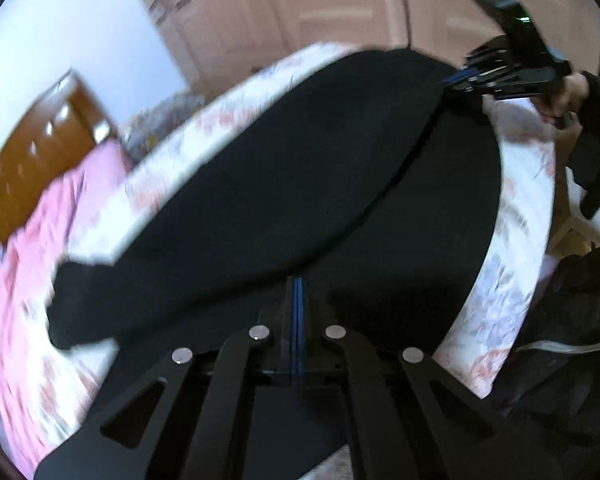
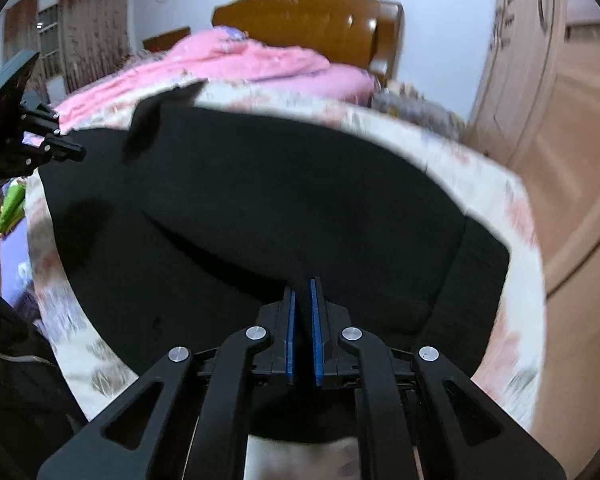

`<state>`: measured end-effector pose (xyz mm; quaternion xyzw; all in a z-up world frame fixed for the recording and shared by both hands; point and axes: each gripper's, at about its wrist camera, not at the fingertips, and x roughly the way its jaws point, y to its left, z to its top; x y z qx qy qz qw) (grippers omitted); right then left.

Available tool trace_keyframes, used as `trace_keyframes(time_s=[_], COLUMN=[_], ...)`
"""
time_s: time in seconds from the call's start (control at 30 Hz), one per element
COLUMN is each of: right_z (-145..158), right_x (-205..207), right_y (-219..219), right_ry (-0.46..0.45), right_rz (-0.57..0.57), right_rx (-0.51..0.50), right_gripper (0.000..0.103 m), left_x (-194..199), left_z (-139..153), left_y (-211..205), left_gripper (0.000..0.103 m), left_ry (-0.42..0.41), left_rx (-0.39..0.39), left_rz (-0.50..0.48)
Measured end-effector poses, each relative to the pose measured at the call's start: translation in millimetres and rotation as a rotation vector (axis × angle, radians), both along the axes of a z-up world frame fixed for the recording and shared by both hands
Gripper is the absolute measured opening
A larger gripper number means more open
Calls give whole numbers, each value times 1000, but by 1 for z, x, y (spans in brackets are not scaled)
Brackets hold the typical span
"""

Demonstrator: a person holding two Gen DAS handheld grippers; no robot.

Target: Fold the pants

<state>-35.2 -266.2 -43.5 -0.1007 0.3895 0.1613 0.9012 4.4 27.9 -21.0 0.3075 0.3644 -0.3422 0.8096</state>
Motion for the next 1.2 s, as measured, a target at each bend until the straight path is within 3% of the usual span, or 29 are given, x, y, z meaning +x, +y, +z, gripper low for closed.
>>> trace_keyframes(time_s=[0.07,0.1,0.13,0.17,0.2,0.23,0.33,0.5,0.63,0.7,0.73,0.77,0.8,0.9,0.97,1.03,1.1,1.2], right_z=[-6,-5,-2,2,4,7,7,1,1,1,1,2,2,3,10,19,24,16], right_x=[-2,-3,-2,-2,-2,-2,-1,0,-1,-2,-3,-4,-5,-9,-10,-13,-17,-25], right_y=[-3,-6,-6,-3,-2,-1,0,-1,-2,-4,-5,-5,-5,-6,-8,-11,-14,-16], right_ry=[-2,-7,-18,-31,-36,-43,-49,-48,-51,-53,-57,-61,-67,-89,-113,-137,-145,-109], right_rz=[-35,-46,-54,-57,-58,-59,-75,-102,-99,-94,-92,-91,-91,-85,-73,-54,-32,-2], right_rx=[43,60,58,49,45,41,54,84,91,94,95,95,94,96,106,129,132,113], right_gripper=[8,8,8,8,8,8,8,8,8,8,8,8,8,8,8,8,8,8], left_x=[6,12,21,29,40,51,86,148,182,189,193,195,198,173,142,105,72,31], left_z=[-13,-13,-9,-4,0,8,14,-1,-15,-21,-23,-22,-17,18,56,84,93,68], left_y=[10,18,30,42,52,66,80,72,56,52,52,55,61,82,97,107,104,105], left_gripper=[0,3,13,49,67,78,78,79,76,47,16,9,9,8,8,8,8,8], left_ry=[70,112,155,183,204,207,264,390,349,337,293,276,272,165,57,12,-3,41], left_rx=[-73,-140,-253,-335,-409,-487,-537,-447,-277,-233,-185,-192,-227,-381,-459,-531,-537,-487], left_rz=[50,80,133,175,223,286,412,623,773,800,828,828,817,813,817,794,775,789])
